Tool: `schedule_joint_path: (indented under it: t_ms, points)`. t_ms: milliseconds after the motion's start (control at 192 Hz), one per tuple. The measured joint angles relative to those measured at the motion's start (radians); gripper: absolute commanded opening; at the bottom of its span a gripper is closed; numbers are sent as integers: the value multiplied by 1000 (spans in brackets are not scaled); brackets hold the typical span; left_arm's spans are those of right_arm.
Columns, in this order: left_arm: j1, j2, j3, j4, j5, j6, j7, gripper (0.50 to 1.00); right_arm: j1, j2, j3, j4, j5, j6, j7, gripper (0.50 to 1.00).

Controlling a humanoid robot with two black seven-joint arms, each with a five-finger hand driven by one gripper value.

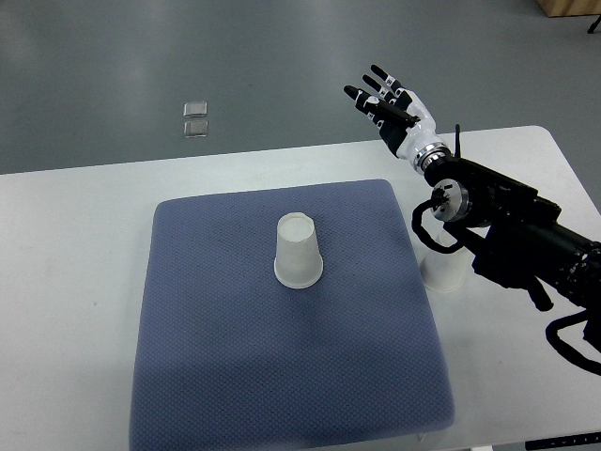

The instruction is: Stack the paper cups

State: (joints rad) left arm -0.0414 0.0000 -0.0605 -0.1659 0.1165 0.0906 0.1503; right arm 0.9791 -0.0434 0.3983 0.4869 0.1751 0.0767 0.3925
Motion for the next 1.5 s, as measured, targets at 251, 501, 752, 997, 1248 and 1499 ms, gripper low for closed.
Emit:
schedule_joint_path:
  t_ms: [251,501,752,997,1248,1499]
  points:
    - [0,0,0,0,0,0,0,1000,27,-63,-15,12,-26,8,-5,919]
    - [0,0,0,0,0,0,0,1000,57,-250,-24,97,-283,84,-14,919]
    - [0,0,-1,0,0,0,0,1000,99,-490,-176,240,-514,199,-13,919]
    - [0,0,-1,0,0,0,0,1000,126,-706,-307,404,-858,290,-9,919]
    - [0,0,-1,0,0,0,0,1000,133,-841,-329,589,-1174,355,-8,919]
    - [0,0,0,0,0,0,0,1000,133,-854,-333,706,-1366,373,-14,915]
